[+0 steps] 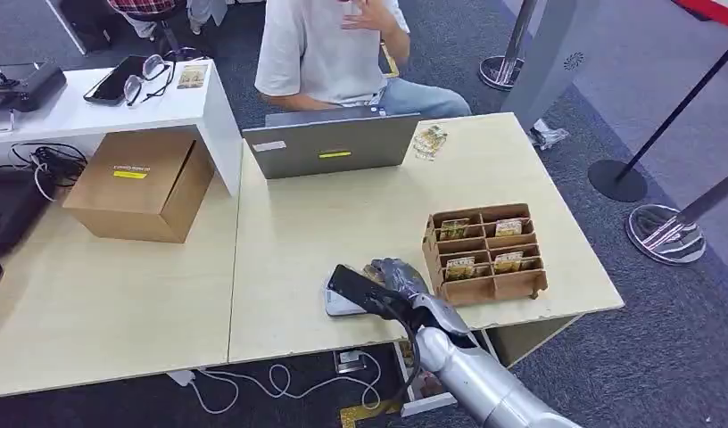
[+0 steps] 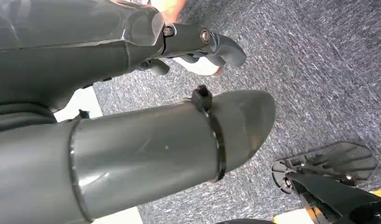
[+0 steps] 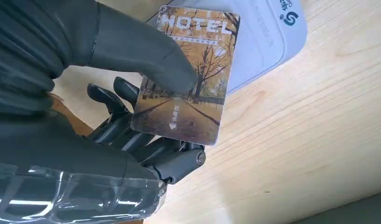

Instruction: Pass the card to the sensor for recognition and then transmit it.

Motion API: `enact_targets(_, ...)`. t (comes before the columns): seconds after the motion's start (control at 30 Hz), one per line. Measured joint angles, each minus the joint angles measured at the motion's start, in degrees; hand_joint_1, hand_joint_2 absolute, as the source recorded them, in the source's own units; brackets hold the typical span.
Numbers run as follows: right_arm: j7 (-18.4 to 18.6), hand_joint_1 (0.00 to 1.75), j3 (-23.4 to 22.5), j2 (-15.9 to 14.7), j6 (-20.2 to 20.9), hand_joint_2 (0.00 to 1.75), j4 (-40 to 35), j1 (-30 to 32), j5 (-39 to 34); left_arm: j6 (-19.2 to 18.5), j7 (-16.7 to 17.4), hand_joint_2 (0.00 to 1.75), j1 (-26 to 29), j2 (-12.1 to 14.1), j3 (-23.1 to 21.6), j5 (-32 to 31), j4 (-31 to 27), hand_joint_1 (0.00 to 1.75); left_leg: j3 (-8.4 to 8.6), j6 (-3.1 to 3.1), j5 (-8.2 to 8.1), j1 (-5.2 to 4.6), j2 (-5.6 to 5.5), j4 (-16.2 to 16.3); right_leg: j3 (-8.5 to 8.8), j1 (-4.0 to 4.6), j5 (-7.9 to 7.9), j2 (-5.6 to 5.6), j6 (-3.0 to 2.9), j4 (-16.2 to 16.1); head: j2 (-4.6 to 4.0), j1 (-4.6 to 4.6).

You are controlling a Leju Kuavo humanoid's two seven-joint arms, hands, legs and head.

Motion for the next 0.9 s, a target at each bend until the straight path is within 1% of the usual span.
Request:
enact_targets(0.1, 0.0, 1.75, 0.0, 0.0, 0.09, 1.75, 0.0, 0.01, 0.26, -0.28, 0.0, 0.0, -0.03, 0.02, -0.04, 0.0, 0.0, 0.0, 0.01, 0.0, 0.0, 0.0, 0.0, 0.0, 0.0, 0.0, 0.0, 0.0, 0.0, 0.0, 0.0, -0.02)
enact_targets(0.23, -0.02, 1.75, 0.0, 0.0, 0.26, 1.75, 0.0, 0.03, 0.46, -2.17, 0.68, 0.0, -0.6, 0.17, -0.44, -0.53, 0.0, 0.0, 0.01, 0.0, 0.0, 0.0, 0.0, 0.0, 0.01, 0.0, 0.01, 0.0, 0.0, 0.0, 0.0, -0.02)
enact_targets(0.33, -0.07, 1.75, 0.0, 0.0, 0.31, 1.75, 0.0, 0.08, 0.59, -2.73, 0.85, 0.0, -1.22, 0.26, -0.79, -0.63, 0.0, 0.0, 0.01, 0.0, 0.0, 0.0, 0.0, 0.0, 0.01, 0.0, 0.01, 0.0, -0.01, 0.0, 0.0, 0.0)
enact_targets(0.47, -0.28, 1.75, 0.0, 0.02, 0.24, 1.75, -0.02, 0.34, 0.77, -5.03, 1.49, 0.0, -2.02, 0.42, -1.22, -0.94, 0.0, 0.0, 0.02, 0.0, 0.0, 0.0, 0.0, 0.0, 0.01, 0.0, 0.01, 0.0, -0.01, 0.0, 0.0, -0.02)
enact_targets(0.57, -0.46, 1.75, 0.0, 0.33, 0.2, 1.75, 0.0, 0.69, 1.03, -8.18, 1.99, 0.0, -3.0, 0.5, -1.68, -1.27, 0.0, 0.0, 0.01, 0.0, 0.0, 0.0, 0.0, 0.0, 0.01, 0.0, 0.01, 0.0, -0.01, 0.01, 0.0, -0.02)
enact_targets(0.67, -0.44, 1.75, 0.07, 0.79, 0.15, 1.75, 0.0, 0.75, 1.14, -10.03, 2.3, 0.0, -4.02, 0.77, -2.32, -1.6, 0.0, 0.0, 0.01, 0.0, 0.01, 0.0, 0.01, 0.0, 0.01, 0.0, 0.01, 0.0, -0.01, 0.01, 0.0, -0.02)
enact_targets(0.73, -0.33, 1.75, 0.04, 0.98, 0.17, 1.75, 0.0, 0.75, 1.25, -12.12, 2.4, 0.0, -4.53, 1.07, -2.71, -2.14, 0.0, 0.0, 0.02, 0.0, 0.01, 0.0, 0.01, 0.0, 0.01, 0.0, 0.02, 0.0, -0.01, 0.02, 0.0, -0.02)
enact_targets(0.9, 0.22, 1.75, -0.09, 1.9, 0.2, 1.75, 0.92, 0.67, 2.01, -22.35, 1.95, 0.0, -6.26, 2.58, -5.24, -3.39, -0.72, 0.0, 0.02, -0.03, 0.03, 0.01, 0.0, 0.0, 0.01, 0.02, 0.02, 0.0, -0.02, 0.03, 0.0, -0.02)
